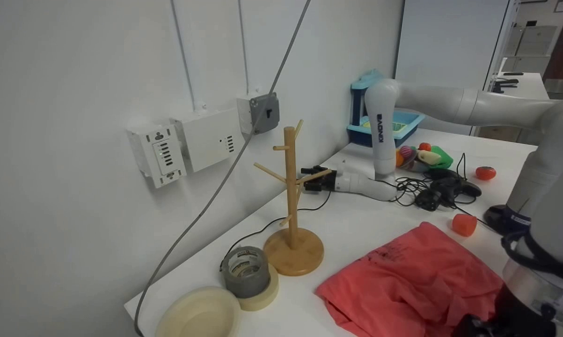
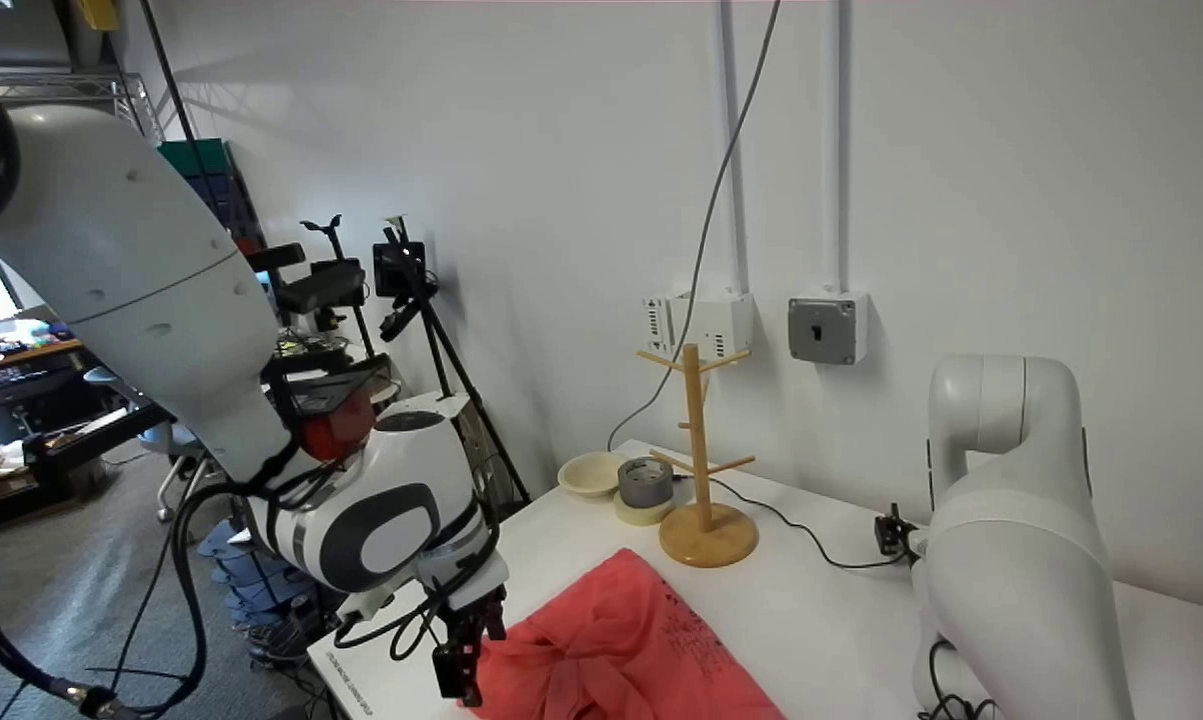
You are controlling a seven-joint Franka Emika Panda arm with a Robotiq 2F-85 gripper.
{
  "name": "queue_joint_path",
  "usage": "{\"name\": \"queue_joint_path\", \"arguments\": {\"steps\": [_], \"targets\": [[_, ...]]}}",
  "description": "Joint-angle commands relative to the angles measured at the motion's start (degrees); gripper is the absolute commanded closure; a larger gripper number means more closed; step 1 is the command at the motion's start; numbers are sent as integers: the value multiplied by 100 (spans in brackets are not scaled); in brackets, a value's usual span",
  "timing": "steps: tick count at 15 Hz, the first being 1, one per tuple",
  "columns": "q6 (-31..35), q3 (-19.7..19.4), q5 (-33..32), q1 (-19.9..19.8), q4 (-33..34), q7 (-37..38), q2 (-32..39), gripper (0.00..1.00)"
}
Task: Fold the shirt
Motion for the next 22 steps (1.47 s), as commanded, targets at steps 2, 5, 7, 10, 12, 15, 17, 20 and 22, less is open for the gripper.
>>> {"name": "queue_joint_path", "arguments": {"steps": [2,5,7,10,12,15,17,20,22], "targets": [[300,-244,414,360,613,-138,816,0],[275,-128,776,451,883,-285,1145,0],[267,-59,973,507,1009,-374,1307,0],[261,-9,1195,539,1116,-502,1465,26],[260,15,1314,523,1149,-582,1502,31],[246,-48,1366,587,1138,-623,1410,53],[201,-18,1409,582,1084,-650,1313,69],[127,-10,1404,639,937,-676,1114,91],[25,32,1392,656,803,-739,924,100]]}}
